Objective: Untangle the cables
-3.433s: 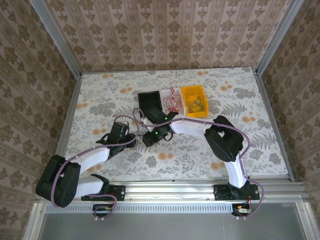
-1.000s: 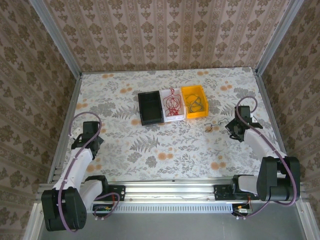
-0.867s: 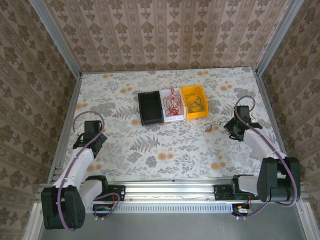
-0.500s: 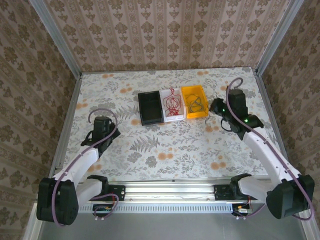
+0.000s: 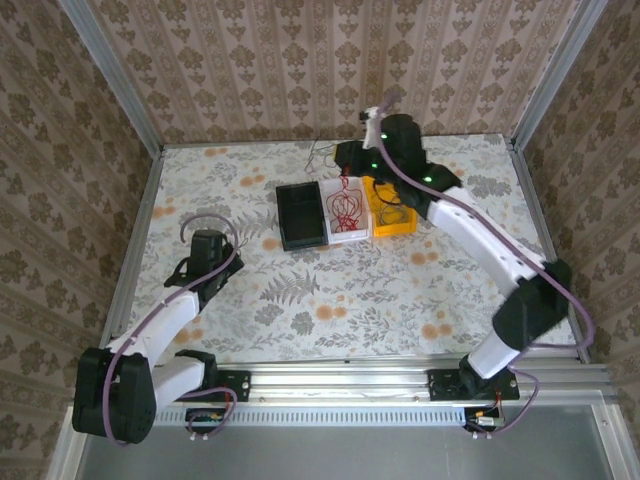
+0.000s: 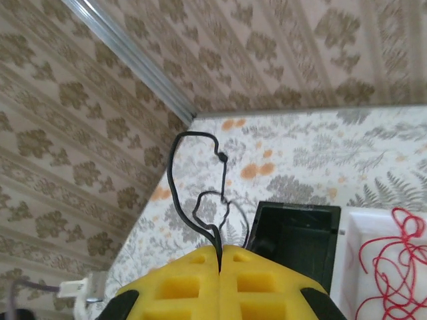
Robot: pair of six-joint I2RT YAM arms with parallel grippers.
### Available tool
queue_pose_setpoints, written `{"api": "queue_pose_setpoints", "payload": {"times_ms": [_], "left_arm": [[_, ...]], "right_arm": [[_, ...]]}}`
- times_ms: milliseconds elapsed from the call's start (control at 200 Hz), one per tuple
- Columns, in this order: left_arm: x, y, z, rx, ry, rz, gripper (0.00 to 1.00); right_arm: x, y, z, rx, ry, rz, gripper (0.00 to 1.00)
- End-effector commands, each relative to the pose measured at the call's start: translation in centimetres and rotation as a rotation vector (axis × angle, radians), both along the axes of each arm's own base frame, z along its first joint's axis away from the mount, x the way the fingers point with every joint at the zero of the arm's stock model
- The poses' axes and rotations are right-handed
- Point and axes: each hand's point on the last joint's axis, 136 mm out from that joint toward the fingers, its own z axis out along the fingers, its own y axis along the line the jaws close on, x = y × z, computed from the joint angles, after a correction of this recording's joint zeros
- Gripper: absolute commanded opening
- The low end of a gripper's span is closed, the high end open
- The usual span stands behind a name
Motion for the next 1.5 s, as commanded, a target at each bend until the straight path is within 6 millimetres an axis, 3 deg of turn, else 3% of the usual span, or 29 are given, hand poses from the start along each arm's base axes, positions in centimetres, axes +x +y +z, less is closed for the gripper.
{"api": "queue_pose_setpoints", "payload": {"times_ms": [0,110,255,330,405,470,590,840,1130,1375,1495], "left_arm": [[-0.1,-0.1,0.7,-0.016,-0.003,0.018,0.0],[-0.4,-0.1,0.6,-0.013,0.001,0.016,0.0],[-0.5,-0.2,0.8,-0.007,0.0,0.006,0.0],[-0.4,-0.4,1.2,-0.001,-0.012,-0.007,0.0],[-0.1,-0.4,2.0,0.016,-0.029,-0.025,0.0],[0.3,-0.4,2.9,0.038,-0.044,-0.042,0.0],[1.1,-0.7,5.5,0.062,-0.098,-0.077,0.0],[2.7,-2.2,13.1,0.07,-0.261,-0.174,0.0],[4.5,-4.9,23.9,0.096,-0.529,-0.259,0.0],[6.6,-9.8,31.7,0.101,-0.727,-0.347,0.0],[7.2,-13.0,33.9,0.097,-0.797,-0.412,0.0]], "right_arm": [[1.2,3.2,-2.5,-0.025,0.034,0.092,0.03],[2.1,5.5,-6.3,-0.071,0.092,0.127,0.03],[2.3,7.0,-11.6,-0.118,0.193,0.15,0.04],[2.1,7.7,-13.5,-0.135,0.224,0.166,0.06],[2.0,8.3,-14.8,-0.148,0.251,0.178,0.2],[2.0,8.4,-15.0,-0.145,0.266,0.172,0.4],[1.9,7.6,-13.7,-0.131,0.236,0.136,0.5],[0.5,2.6,-10.9,-0.14,0.159,-0.01,0.51],[-2.4,-1.9,-12.2,-0.137,0.186,-0.103,0.51],[-3.1,-4.4,-12.8,-0.133,0.199,-0.164,0.5],[-3.1,-5.1,-12.7,-0.134,0.198,-0.182,0.5]]}}
